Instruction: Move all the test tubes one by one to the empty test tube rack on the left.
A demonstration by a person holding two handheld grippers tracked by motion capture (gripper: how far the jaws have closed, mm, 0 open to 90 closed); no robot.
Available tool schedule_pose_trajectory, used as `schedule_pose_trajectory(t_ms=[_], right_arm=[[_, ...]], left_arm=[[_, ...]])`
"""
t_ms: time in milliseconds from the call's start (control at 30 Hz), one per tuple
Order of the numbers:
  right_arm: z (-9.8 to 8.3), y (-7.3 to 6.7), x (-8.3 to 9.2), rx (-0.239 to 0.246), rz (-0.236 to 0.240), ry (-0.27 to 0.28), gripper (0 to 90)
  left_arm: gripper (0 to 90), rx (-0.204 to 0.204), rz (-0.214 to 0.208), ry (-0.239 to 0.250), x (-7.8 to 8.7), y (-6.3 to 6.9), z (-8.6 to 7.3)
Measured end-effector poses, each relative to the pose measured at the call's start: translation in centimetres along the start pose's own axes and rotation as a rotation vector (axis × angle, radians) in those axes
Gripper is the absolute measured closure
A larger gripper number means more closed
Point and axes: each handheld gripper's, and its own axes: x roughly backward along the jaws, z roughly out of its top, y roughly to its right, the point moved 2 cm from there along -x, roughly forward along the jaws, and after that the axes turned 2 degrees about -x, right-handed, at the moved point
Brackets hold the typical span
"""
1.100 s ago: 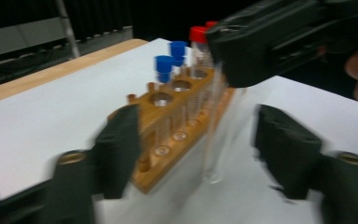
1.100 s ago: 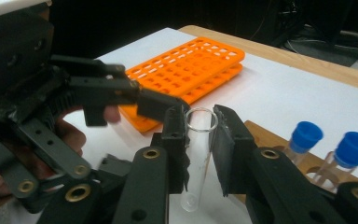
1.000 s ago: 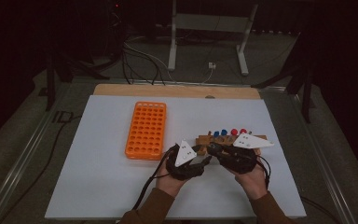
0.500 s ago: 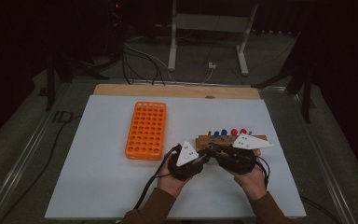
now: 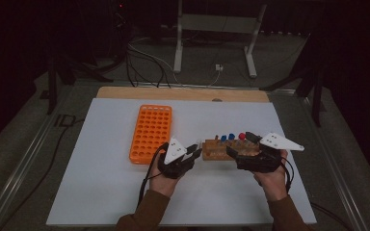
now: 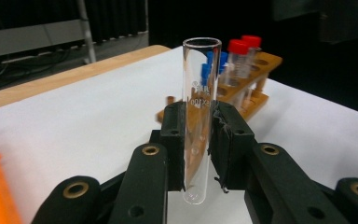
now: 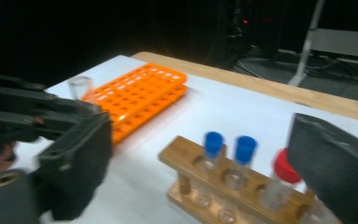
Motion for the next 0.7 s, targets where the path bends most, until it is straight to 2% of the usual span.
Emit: schedule_pose_trajectory(t_ms=[33, 67, 200, 433, 700], right_arm=[[0.0, 0.0, 0.0, 0.000, 0.000, 0.000, 5.7], [-0.1, 0.5, 0.1, -0.009, -0.021, -0.003, 2.3], [-0.1, 1.0, 0.4, -0.022, -0.032, 0.007, 0.0], [0.0, 1.2, 0.7, -0.030, -0.044, 0.024, 0.0], [-0.2, 1.5, 0.6, -0.038, -0.041, 0.022, 0.0]], left_arm=[[76.6, 0.002, 0.008, 0.002, 0.2, -0.3, 0.0], [76.6, 0.008, 0.016, 0.004, 0.5, -0.6, -0.1], [76.6, 0.022, 0.051, 0.009, 1.5, -1.9, -0.5], [76.6, 0.062, 0.123, 0.020, 3.6, -4.2, -1.5], [76.5, 0.057, 0.213, 0.002, 4.9, -5.8, -3.1]])
